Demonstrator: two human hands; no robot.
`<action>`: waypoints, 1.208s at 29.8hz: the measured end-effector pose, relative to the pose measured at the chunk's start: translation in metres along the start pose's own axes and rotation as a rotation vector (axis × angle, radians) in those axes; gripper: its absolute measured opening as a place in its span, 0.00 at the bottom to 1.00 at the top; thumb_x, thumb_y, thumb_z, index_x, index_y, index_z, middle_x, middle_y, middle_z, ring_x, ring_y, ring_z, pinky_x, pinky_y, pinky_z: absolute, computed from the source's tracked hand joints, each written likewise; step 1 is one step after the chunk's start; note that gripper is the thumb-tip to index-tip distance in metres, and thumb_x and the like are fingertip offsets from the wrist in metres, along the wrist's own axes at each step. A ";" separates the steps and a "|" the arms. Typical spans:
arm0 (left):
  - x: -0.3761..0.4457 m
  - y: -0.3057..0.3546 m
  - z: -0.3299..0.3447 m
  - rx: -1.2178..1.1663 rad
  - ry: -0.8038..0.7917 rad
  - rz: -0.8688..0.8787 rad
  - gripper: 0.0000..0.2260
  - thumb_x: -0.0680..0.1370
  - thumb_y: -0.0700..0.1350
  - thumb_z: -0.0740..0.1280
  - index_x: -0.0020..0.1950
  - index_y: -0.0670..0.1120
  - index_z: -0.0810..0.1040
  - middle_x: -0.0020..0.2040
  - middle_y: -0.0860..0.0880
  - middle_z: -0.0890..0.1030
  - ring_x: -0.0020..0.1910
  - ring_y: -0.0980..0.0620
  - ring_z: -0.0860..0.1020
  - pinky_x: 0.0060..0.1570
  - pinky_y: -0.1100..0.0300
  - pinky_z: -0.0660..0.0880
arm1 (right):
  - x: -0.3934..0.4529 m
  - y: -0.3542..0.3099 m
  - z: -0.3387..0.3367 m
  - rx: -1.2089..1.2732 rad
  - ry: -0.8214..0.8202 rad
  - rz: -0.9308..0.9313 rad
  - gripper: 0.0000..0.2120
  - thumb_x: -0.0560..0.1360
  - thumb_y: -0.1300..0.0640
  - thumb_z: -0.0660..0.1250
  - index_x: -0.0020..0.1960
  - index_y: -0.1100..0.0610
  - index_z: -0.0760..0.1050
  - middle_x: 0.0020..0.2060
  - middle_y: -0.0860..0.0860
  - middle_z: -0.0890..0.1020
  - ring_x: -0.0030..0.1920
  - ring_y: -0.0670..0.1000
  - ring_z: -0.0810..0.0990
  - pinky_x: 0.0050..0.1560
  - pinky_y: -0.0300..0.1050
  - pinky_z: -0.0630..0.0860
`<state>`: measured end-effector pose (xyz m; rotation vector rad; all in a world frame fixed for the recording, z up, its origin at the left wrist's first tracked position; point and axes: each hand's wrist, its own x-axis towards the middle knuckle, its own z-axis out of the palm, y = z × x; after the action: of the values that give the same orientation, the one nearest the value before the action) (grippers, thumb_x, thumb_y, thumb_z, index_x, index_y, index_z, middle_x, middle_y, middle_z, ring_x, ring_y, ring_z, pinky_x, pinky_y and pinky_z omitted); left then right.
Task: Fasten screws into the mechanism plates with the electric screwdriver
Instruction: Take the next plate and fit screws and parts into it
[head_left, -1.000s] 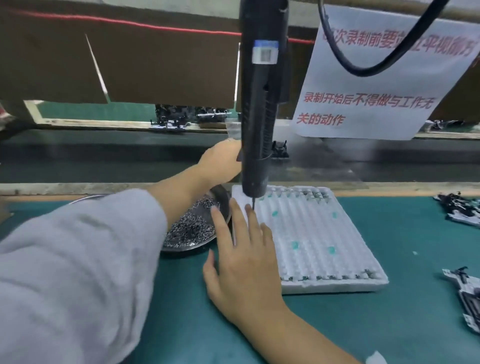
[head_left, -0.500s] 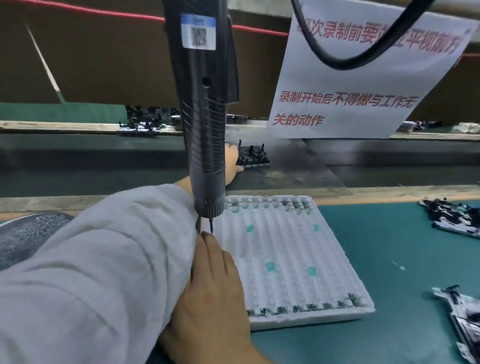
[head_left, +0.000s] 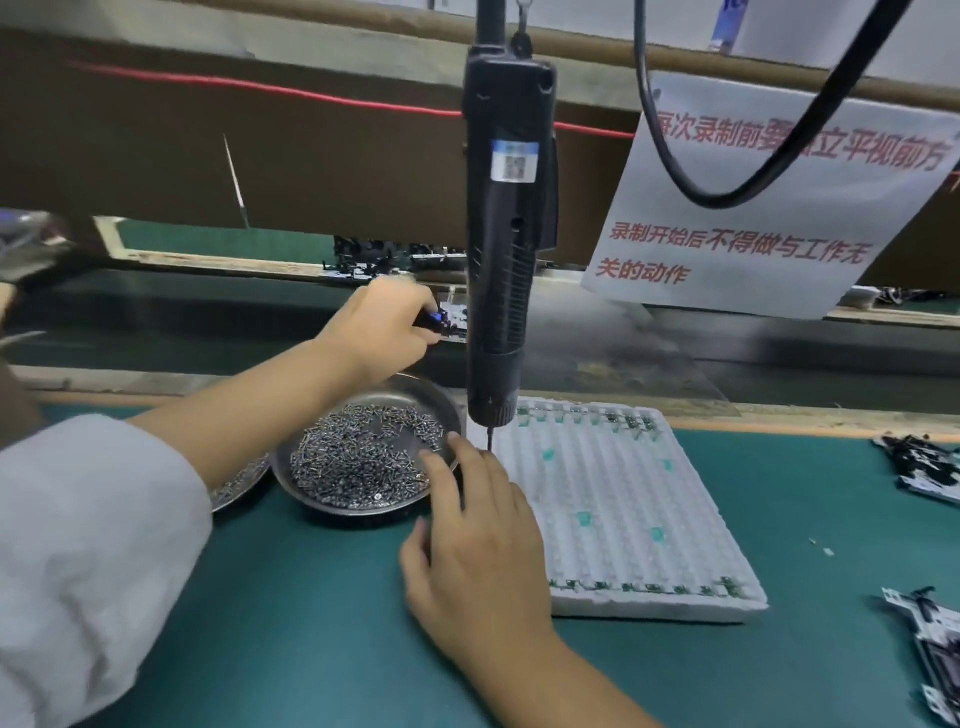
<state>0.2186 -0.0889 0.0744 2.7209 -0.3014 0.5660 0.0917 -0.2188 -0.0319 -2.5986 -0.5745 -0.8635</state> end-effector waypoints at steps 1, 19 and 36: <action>-0.007 -0.005 -0.008 -0.012 0.028 -0.012 0.09 0.76 0.41 0.67 0.56 0.43 0.79 0.48 0.44 0.78 0.49 0.44 0.76 0.44 0.59 0.67 | 0.000 0.000 -0.001 0.010 0.014 -0.002 0.25 0.65 0.56 0.66 0.62 0.58 0.74 0.59 0.56 0.78 0.56 0.56 0.78 0.51 0.46 0.78; -0.281 -0.049 -0.051 0.006 0.089 0.304 0.14 0.72 0.52 0.66 0.48 0.44 0.85 0.46 0.52 0.83 0.33 0.55 0.80 0.37 0.66 0.75 | -0.018 -0.010 -0.016 0.545 0.202 -0.442 0.10 0.80 0.58 0.57 0.58 0.60 0.71 0.53 0.54 0.74 0.51 0.52 0.76 0.55 0.39 0.73; -0.246 -0.129 -0.069 0.400 0.021 -0.371 0.08 0.75 0.46 0.69 0.52 0.47 0.83 0.47 0.47 0.83 0.50 0.43 0.79 0.51 0.51 0.64 | -0.022 -0.031 -0.008 0.282 -0.311 -0.589 0.20 0.77 0.46 0.64 0.63 0.57 0.76 0.59 0.51 0.77 0.61 0.53 0.74 0.62 0.52 0.70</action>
<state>0.0090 0.0886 -0.0068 3.0348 0.3559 0.5962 0.0567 -0.2017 -0.0340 -2.3335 -1.4819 -0.4742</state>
